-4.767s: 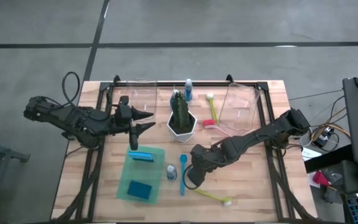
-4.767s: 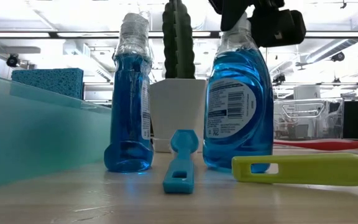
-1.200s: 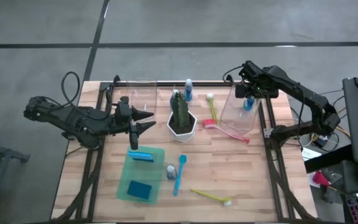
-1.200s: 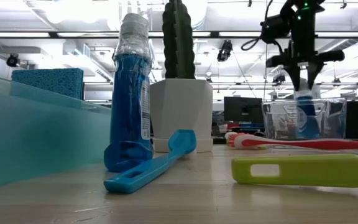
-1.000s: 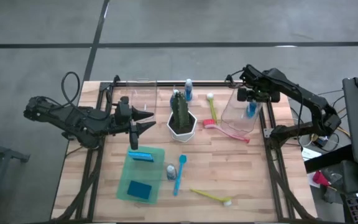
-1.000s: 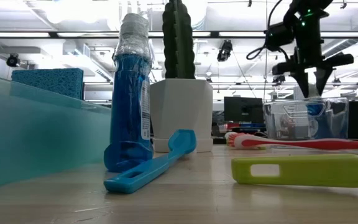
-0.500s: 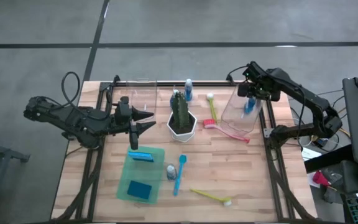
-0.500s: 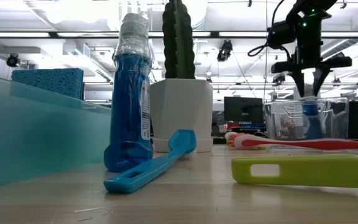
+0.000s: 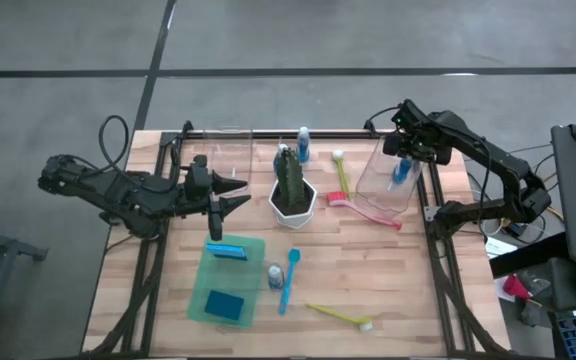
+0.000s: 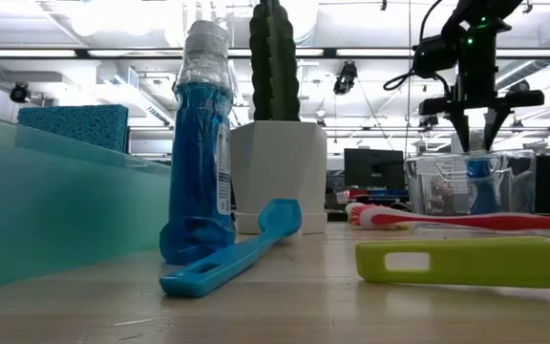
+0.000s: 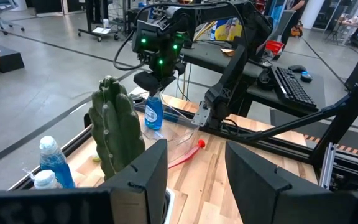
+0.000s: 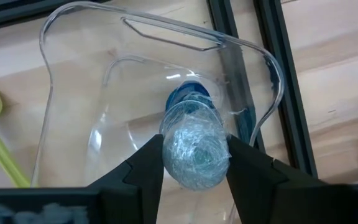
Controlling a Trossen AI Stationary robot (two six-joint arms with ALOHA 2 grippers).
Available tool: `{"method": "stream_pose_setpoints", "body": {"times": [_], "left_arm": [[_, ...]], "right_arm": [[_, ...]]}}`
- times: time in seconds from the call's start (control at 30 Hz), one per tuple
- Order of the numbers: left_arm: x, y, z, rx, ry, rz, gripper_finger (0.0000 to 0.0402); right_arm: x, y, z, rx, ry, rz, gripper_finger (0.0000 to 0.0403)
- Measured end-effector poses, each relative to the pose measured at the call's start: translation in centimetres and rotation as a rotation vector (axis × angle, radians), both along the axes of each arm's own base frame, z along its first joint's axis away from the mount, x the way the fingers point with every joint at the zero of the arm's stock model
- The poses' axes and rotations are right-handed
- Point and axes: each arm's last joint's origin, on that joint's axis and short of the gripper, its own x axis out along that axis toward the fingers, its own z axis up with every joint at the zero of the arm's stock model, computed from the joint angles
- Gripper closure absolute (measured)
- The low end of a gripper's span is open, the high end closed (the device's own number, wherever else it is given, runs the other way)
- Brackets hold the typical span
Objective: Pick & Place Kitchen Sink Supplies
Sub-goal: Put the blue dishwashing liquid bottle into the right transparent bin
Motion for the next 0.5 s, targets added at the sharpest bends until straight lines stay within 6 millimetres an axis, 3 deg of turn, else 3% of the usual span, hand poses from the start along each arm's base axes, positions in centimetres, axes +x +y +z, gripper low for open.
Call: {"method": "stream_pose_setpoints", "body": {"times": [0.3, 0.5], "left_arm": [[0.0, 0.0, 0.0, 0.002, 0.000, 0.000, 0.0248], [0.0, 0.0, 0.0, -0.003, -0.001, 0.001, 0.0248]], "right_arm": [[0.0, 0.1, -0.2, 0.017, 0.002, 0.000, 0.0189], [0.1, 0.0, 0.9, -0.002, 0.003, 0.067, 0.0157]]}}
